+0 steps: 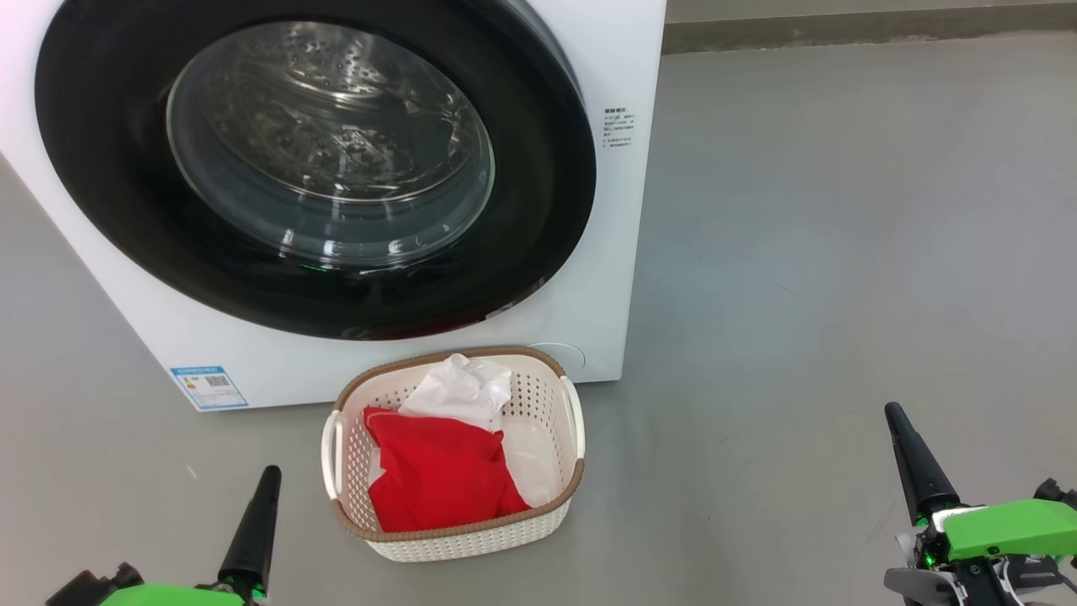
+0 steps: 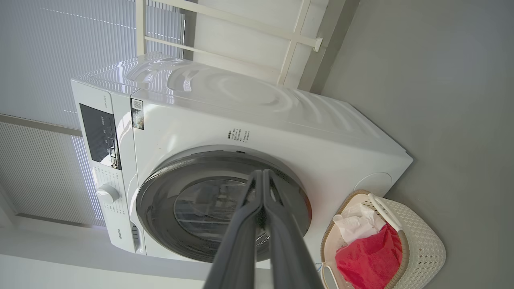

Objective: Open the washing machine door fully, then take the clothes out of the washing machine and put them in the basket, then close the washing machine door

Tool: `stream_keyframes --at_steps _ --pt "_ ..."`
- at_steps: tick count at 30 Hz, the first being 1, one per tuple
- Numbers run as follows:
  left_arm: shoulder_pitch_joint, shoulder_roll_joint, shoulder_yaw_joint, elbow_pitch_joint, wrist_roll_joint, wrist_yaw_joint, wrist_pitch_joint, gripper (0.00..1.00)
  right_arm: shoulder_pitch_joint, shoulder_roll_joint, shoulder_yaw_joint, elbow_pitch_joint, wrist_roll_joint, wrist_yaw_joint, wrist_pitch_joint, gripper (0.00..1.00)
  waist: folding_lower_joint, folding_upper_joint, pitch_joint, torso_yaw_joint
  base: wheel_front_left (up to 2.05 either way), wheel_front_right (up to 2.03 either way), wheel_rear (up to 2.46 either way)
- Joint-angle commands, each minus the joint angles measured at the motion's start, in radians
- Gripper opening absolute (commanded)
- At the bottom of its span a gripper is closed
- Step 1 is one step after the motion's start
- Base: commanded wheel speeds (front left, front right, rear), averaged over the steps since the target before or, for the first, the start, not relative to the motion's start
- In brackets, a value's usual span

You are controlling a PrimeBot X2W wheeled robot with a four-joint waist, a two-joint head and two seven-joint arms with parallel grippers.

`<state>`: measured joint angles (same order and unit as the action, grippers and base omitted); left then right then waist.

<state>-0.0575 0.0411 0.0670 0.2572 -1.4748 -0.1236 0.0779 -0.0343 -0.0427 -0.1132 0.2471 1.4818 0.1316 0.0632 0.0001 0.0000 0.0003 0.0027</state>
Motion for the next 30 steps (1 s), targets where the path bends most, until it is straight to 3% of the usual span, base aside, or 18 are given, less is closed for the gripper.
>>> stream_keyframes --at_steps 1,11,30 --pt "-0.043 0.01 0.036 -0.019 -0.026 -0.007 0.008 0.0 -0.053 -0.018 0.016 -0.02 0.029 -0.001 0.008 0.0 -0.0001 0.0 0.0 0.0 0.0 0.0 0.0" --pt "-0.051 0.009 0.047 -0.012 -0.133 -0.007 0.036 0.0 -0.072 -0.019 0.015 -0.003 0.14 -0.001 0.037 0.0 -0.0001 0.0 0.003 -0.003 0.0 0.0 0.0" --pt "-0.051 0.009 0.047 -0.012 -0.133 -0.007 0.036 0.0 -0.072 -0.017 0.012 -0.003 0.137 -0.001 0.04 0.0 -0.0001 0.0 0.003 -0.003 0.0 0.0 0.0"
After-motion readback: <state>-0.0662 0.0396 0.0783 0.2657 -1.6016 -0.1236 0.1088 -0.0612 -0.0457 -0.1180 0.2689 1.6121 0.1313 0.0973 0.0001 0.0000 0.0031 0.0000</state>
